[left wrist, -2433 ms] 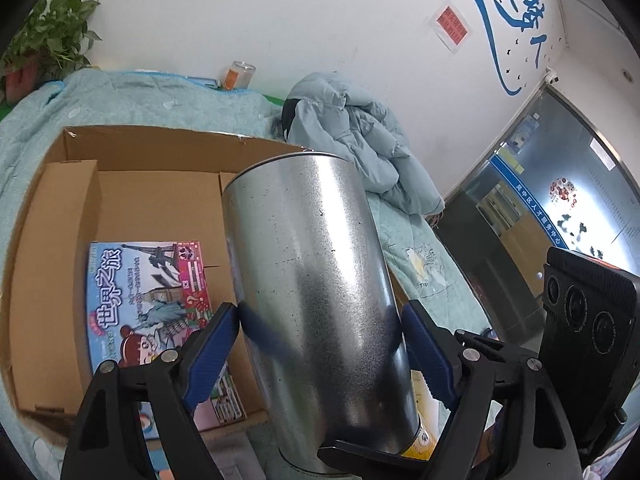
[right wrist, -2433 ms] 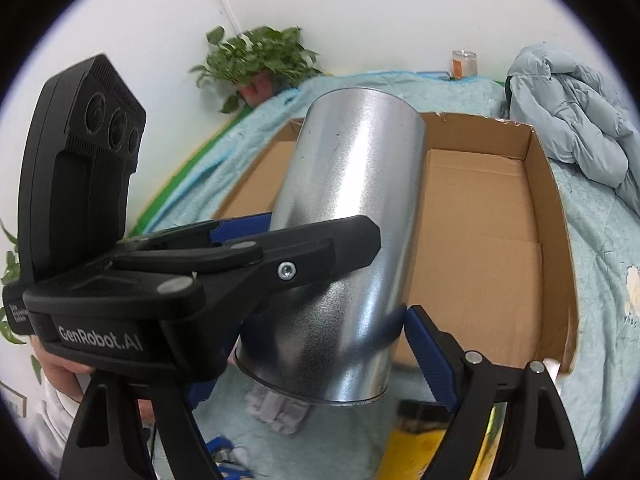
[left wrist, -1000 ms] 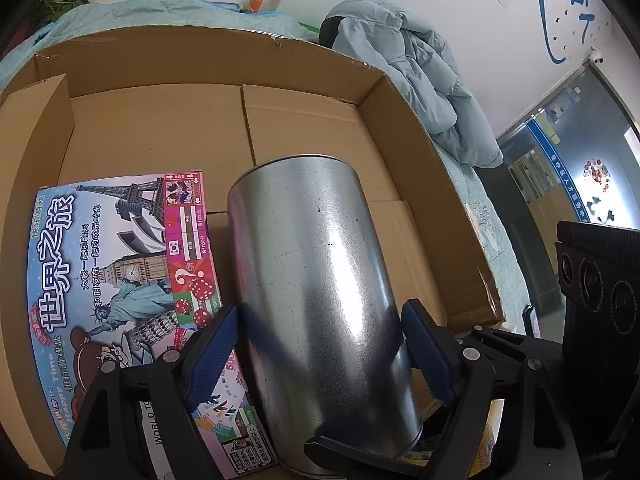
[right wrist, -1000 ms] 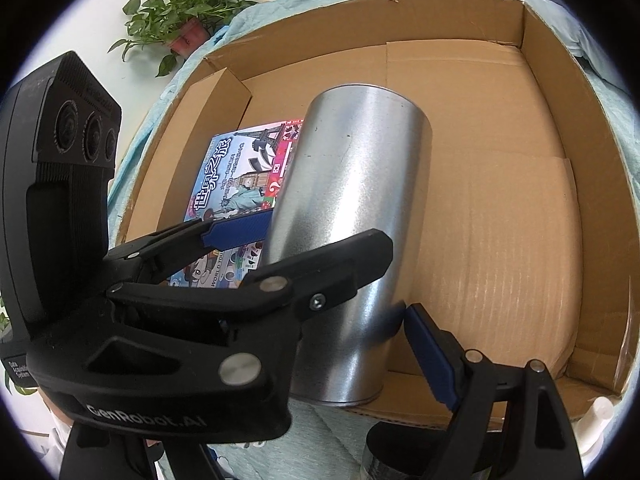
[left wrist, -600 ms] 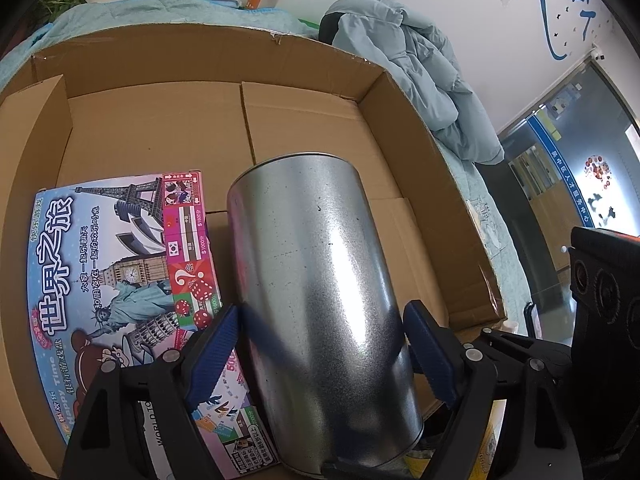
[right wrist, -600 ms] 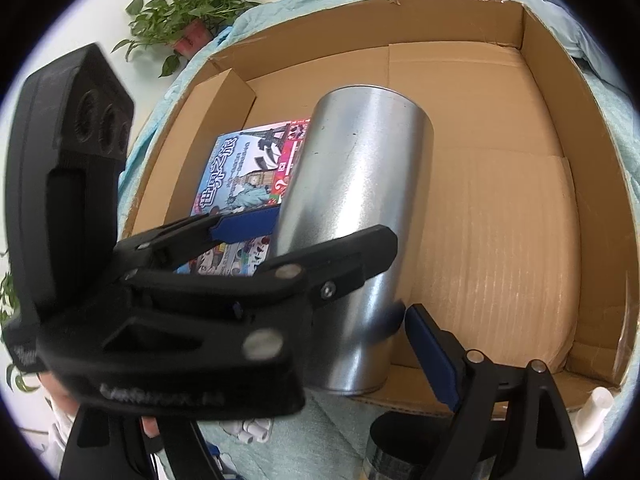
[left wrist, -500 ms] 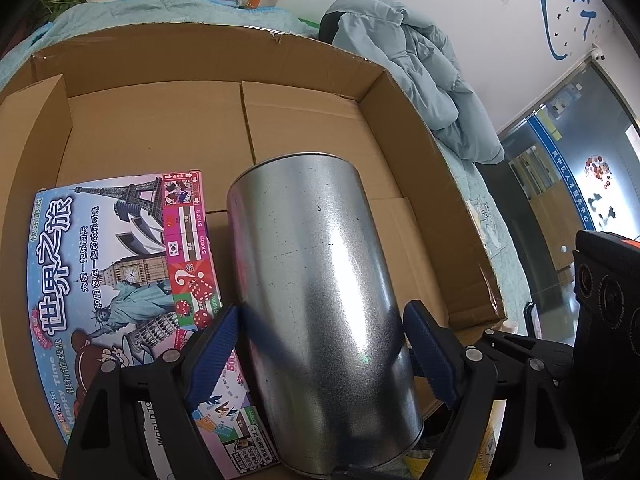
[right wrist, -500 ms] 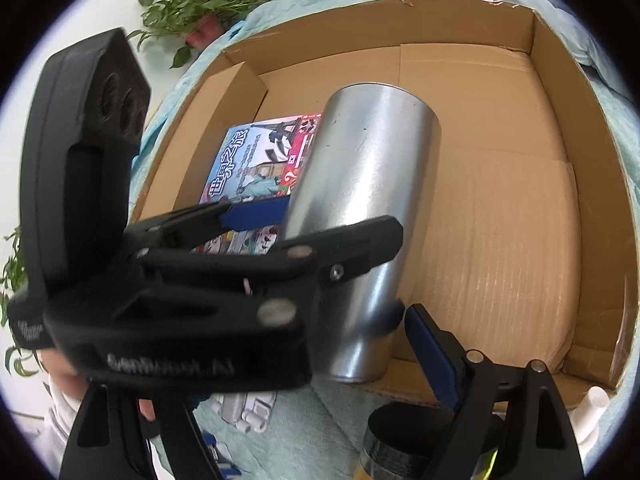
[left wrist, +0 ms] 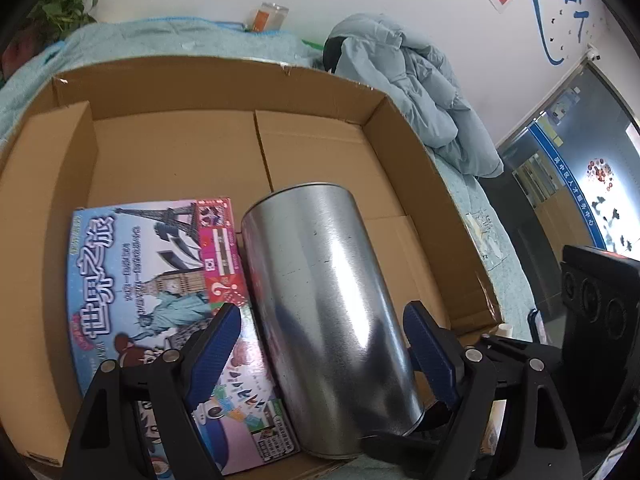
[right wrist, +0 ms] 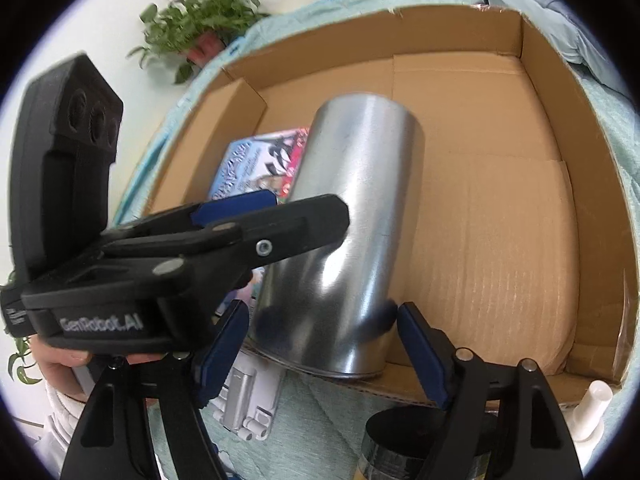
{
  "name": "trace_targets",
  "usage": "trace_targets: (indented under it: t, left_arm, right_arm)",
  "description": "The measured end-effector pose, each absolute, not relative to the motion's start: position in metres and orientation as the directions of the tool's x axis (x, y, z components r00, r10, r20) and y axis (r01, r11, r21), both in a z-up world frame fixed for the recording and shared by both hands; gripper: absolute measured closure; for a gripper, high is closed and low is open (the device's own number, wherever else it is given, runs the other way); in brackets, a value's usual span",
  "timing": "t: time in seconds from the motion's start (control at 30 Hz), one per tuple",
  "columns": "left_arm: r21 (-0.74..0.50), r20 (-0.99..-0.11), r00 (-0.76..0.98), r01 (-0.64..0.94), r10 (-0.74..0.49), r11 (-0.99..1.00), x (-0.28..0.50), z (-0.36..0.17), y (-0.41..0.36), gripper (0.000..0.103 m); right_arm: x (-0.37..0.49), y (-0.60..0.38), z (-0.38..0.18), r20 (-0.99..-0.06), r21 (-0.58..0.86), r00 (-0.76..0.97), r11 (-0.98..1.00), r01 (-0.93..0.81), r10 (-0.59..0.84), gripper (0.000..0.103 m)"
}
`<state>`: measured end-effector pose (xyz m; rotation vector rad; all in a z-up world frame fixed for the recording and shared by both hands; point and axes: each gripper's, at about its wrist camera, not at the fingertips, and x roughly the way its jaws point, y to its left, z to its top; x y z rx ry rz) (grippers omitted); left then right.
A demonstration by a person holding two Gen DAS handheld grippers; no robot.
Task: Organize rigid objects
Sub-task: 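Open both grippers and move them to the yellow jar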
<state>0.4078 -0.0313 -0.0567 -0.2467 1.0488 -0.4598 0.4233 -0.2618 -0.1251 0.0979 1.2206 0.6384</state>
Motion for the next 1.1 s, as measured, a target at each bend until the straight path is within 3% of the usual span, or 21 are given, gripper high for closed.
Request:
trace_targets:
  t: [0.1,0.3,0.4,0.57,0.63,0.7,0.77,0.8,0.83,0.87,0.9,0.93,0.97,1.1]
  left_arm:
    - [-0.376,-0.754,0.462,0.281,-0.467,0.883,0.393,-0.048,-0.027,0.020]
    - [-0.352,-0.663,0.566,0.341,-0.489,0.872,0.351,-0.022,-0.023,0.013]
    - [-0.306,-0.636,0.606,0.372,-0.479,0.876,0.329,-0.010,-0.024,0.013]
    - [-0.319,-0.606,0.635,0.357,-0.478,0.878,0.299,0.001,-0.014,0.014]
    - [-0.324,-0.626,0.630,0.327,-0.460,0.888,0.291,0.004,-0.011,0.036]
    - [-0.340,-0.648,0.612,0.299,-0.452,0.892,0.280,0.006,-0.007,0.080]
    - [-0.344,-0.657,0.600,0.299,-0.456,0.890,0.267,0.007,-0.007,0.086]
    - [-0.339,-0.654,0.602,0.309,-0.459,0.889,0.259,0.009,-0.008,0.086]
    - [-0.328,-0.650,0.606,0.319,-0.458,0.889,0.251,0.010,-0.010,0.082]
    - [-0.318,-0.649,0.606,0.334,-0.461,0.887,0.244,0.012,-0.012,0.063]
    - [-0.317,-0.649,0.605,0.337,-0.462,0.887,0.238,0.012,-0.012,0.028]
    - [-0.326,-0.643,0.615,0.320,-0.457,0.889,0.232,0.013,-0.010,0.011]
    - [-0.346,-0.623,0.637,0.295,-0.453,0.891,0.225,0.014,-0.008,0.001]
    - [-0.426,-0.617,0.625,0.246,-0.478,0.871,0.217,0.011,0.001,0.001]
  right_arm:
    - [0.412,-0.275,-0.111,-0.806,0.412,0.262,0.820,-0.397,0.532,0.026]
    - [0.373,-0.303,-0.077,-0.745,0.309,0.470,0.870,-0.386,0.473,0.013]
    - [0.351,-0.321,-0.069,-0.723,0.239,0.559,0.906,-0.349,0.406,0.012]
    - [0.325,-0.346,-0.069,-0.674,0.264,0.635,0.926,-0.269,0.377,0.012]
    - [0.310,-0.356,-0.072,-0.654,0.258,0.663,0.931,-0.257,0.364,0.024]
    - [0.296,-0.370,-0.073,-0.619,0.280,0.687,0.924,-0.260,0.381,0.026]
    - [0.282,-0.389,-0.075,-0.564,0.326,0.722,0.911,-0.252,0.401,0.023]
    - [0.277,-0.400,-0.077,-0.543,0.352,0.734,0.904,-0.243,0.409,0.015]
    - [0.276,-0.405,-0.078,-0.540,0.364,0.735,0.901,-0.236,0.410,0.009]
    - [0.275,-0.411,-0.080,-0.539,0.372,0.731,0.897,-0.239,0.418,0.006]
    - [0.274,-0.414,-0.082,-0.537,0.369,0.730,0.895,-0.249,0.424,0.000]
    - [0.273,-0.415,-0.083,-0.537,0.366,0.729,0.896,-0.252,0.425,0.000]
    - [0.273,-0.417,-0.083,-0.538,0.369,0.722,0.892,-0.261,0.434,0.000]
    - [0.268,-0.417,-0.089,-0.555,0.384,0.677,0.871,-0.307,0.483,0.000]
